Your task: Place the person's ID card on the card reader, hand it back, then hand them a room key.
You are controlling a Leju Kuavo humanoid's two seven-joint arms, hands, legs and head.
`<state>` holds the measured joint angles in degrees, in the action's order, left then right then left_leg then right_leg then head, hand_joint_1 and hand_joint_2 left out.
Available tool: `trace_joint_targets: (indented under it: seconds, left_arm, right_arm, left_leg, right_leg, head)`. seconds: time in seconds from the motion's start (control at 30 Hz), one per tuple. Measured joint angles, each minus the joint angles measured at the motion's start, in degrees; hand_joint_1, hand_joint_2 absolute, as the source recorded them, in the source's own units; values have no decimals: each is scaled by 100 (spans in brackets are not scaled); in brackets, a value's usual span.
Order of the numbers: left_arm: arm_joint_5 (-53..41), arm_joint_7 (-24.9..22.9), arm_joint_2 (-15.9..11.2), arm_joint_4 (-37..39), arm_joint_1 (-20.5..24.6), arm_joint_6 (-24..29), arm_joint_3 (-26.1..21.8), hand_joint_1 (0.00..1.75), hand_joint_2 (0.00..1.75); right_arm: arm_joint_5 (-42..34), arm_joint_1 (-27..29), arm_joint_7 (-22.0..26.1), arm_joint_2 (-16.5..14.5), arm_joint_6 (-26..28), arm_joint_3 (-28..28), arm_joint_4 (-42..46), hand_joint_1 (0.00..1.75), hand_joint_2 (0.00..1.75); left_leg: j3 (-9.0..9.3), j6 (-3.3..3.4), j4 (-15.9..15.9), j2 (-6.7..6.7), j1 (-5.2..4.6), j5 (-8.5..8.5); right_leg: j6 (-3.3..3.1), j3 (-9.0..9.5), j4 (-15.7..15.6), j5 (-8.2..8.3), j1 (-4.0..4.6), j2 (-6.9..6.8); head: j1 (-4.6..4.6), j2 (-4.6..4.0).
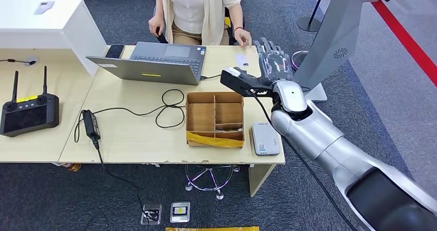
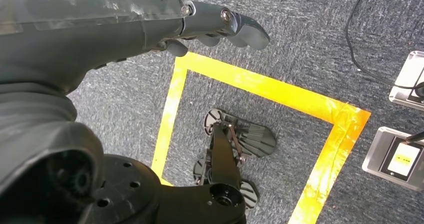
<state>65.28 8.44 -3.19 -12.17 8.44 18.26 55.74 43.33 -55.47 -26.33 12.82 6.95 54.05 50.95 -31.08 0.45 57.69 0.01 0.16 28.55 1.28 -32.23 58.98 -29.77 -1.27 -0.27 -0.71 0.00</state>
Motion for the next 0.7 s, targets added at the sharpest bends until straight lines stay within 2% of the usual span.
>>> trace_joint_targets:
  seconds: [0.33, 0.57, 0.7]
  left_arm:
    - [-111, 5, -20, 0, -49, -15, -1, 0, 0]
    - [-43, 114, -32, 0, -61, -19, -4, 0, 0]
    - [1, 171, -44, 0, -105, -8, -16, 0, 0]
  right_arm:
    - [186, 898, -105, 564, 80, -608, 954, 0, 0]
    - [71, 1256, 20, 738, 221, -890, 1457, 0, 0]
    - [-225, 1515, 75, 854, 512, -1048, 1719, 0, 0]
  left_leg:
    - [-1, 0, 0, 0, 0, 1]
    - [1, 0, 0, 2, 5, 0]
    - [1, -1, 0, 0, 7, 0]
  right_leg:
    - [0, 2, -3, 0, -1, -1]
    - [-1, 1, 0, 1, 4, -1]
    - [-1, 3, -1, 0, 7, -3]
  head:
    - [-1, 0]
    - [1, 0]
    - [0, 0]
